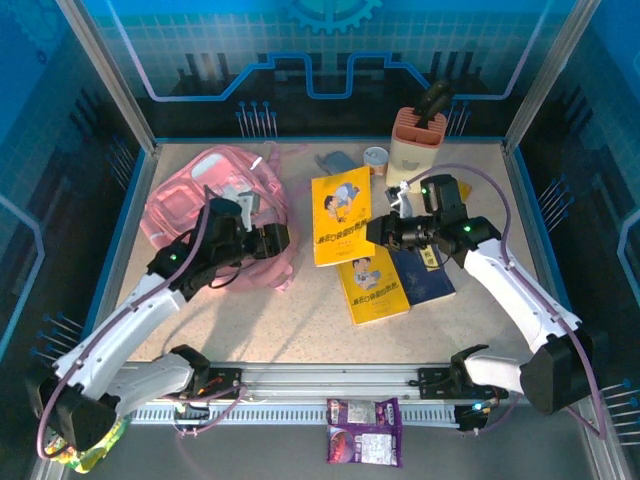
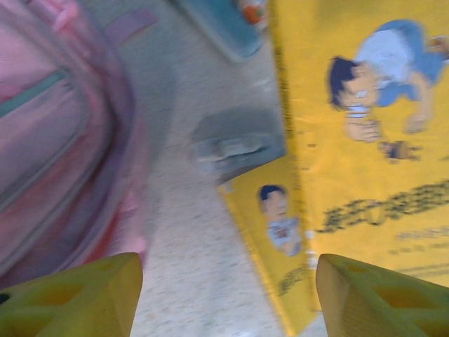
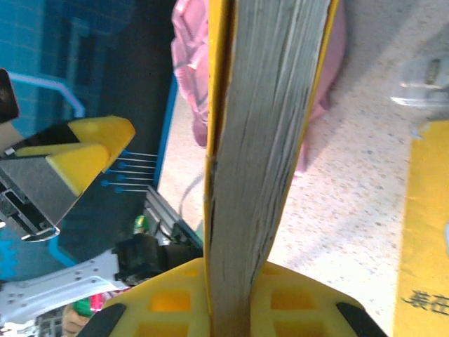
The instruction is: Pack the student bag
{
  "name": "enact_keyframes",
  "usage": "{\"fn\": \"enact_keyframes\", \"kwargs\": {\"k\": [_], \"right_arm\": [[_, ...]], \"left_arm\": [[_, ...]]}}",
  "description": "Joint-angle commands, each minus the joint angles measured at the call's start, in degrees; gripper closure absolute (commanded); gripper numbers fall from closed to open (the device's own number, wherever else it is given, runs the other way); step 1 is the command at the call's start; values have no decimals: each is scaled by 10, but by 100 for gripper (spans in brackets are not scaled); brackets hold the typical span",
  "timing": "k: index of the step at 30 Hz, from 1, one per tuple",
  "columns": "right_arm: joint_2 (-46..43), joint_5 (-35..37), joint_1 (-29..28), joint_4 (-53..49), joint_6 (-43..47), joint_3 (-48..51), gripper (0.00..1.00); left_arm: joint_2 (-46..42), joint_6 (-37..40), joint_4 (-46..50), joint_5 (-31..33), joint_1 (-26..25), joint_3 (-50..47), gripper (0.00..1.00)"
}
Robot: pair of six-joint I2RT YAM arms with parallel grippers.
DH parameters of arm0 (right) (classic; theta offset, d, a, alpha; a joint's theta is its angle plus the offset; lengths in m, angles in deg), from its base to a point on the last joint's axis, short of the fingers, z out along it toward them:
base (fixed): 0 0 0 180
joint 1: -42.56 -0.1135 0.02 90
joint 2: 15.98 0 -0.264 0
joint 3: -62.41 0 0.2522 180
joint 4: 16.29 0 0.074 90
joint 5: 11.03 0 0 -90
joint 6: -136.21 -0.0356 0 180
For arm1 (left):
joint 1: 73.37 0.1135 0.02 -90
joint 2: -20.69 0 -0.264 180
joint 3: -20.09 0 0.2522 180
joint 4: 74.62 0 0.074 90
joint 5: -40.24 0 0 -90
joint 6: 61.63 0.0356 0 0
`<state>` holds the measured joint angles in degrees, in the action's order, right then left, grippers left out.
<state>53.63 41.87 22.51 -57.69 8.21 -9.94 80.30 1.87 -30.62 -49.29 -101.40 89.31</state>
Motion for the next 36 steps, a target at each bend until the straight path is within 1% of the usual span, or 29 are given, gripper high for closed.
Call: {"fn": "enact_keyframes", "kwargs": {"k": [1, 5, 6, 10, 12, 17, 21, 23, 26, 30, 34, 36], "right_arm": [[-32, 23, 7, -21, 47, 20, 100], [-39, 41, 8, -42, 67, 32, 100], [-39, 47, 8, -48, 71, 33, 100], [-34, 50, 12, -48, 70, 37, 100], [-29, 49, 12, -44, 65, 36, 100], [-17, 43, 13, -36, 56, 30, 100], [-14, 46, 14, -34, 49, 33, 100], [-13, 44, 15, -33, 48, 34, 100], [-10, 41, 15, -31, 46, 32, 100], [0, 36, 16, -28, 44, 29, 100], [8, 29, 16, -22, 39, 29, 100], [12, 28, 16, -17, 36, 29, 100]], "left_arm": [[46, 81, 81, 54, -3, 26, 31], [95, 120, 85, 55, -5, 36, 27], [107, 122, 82, 64, -6, 36, 25], [150, 147, 67, 64, -9, 43, 26], [170, 152, 52, 75, -9, 43, 29], [218, 151, 23, 69, -8, 59, 36], [244, 145, 40, 122, -3, 82, 40], [250, 155, 48, 140, 6, 88, 40], [269, 174, 61, 191, 15, 98, 40], [296, 205, 49, 192, 33, 101, 40], [350, 231, 52, 224, 38, 124, 38], [378, 246, 33, 246, 38, 130, 35]]}}
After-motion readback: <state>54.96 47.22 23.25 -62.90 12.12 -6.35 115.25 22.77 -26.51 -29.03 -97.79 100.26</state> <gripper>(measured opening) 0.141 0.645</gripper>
